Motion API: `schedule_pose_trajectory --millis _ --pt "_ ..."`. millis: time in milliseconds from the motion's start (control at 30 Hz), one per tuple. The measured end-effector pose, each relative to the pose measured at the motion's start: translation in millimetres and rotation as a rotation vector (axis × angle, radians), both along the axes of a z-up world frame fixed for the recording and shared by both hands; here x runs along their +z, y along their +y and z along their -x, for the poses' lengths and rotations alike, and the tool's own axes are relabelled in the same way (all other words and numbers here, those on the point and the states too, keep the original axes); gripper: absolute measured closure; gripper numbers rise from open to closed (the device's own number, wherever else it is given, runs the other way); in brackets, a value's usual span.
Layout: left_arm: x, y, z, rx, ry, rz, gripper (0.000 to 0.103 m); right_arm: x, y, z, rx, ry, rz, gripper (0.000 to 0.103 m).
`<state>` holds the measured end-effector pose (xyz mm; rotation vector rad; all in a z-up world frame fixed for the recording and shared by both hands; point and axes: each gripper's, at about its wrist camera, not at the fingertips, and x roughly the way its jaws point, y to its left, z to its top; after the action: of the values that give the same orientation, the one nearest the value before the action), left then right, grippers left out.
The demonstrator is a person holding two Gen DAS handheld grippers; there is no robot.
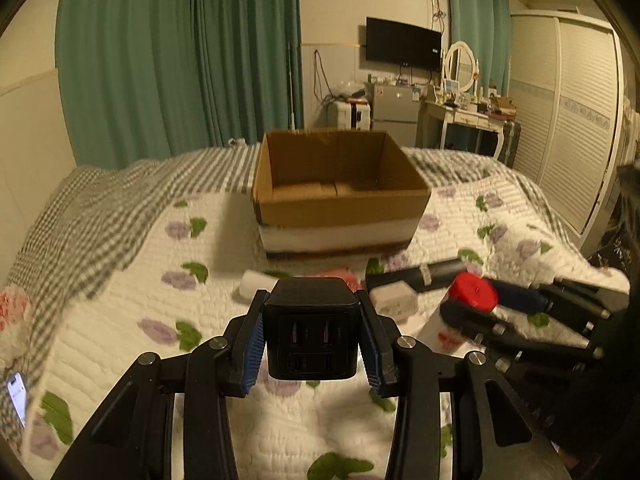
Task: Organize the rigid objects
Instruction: 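Carry the power bank into the cardboard box with the left gripper while the right gripper drops the bottle in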
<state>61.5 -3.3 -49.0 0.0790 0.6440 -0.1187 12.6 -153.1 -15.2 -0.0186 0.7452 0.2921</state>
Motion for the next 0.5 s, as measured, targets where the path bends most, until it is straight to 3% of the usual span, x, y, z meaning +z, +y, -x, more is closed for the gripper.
schedule_pose_trajectory --millis 267,500 --pt "41 -13 -37 -0.024 -0.051 -0.005 0.061 66 -15 -37 0.012 -0.121 0.01 0.066" --pt "66 -29 -98 -0.027 -0.099 -0.042 0.061 95 -27 -97 0.01 -0.157 -0.002 0.066"
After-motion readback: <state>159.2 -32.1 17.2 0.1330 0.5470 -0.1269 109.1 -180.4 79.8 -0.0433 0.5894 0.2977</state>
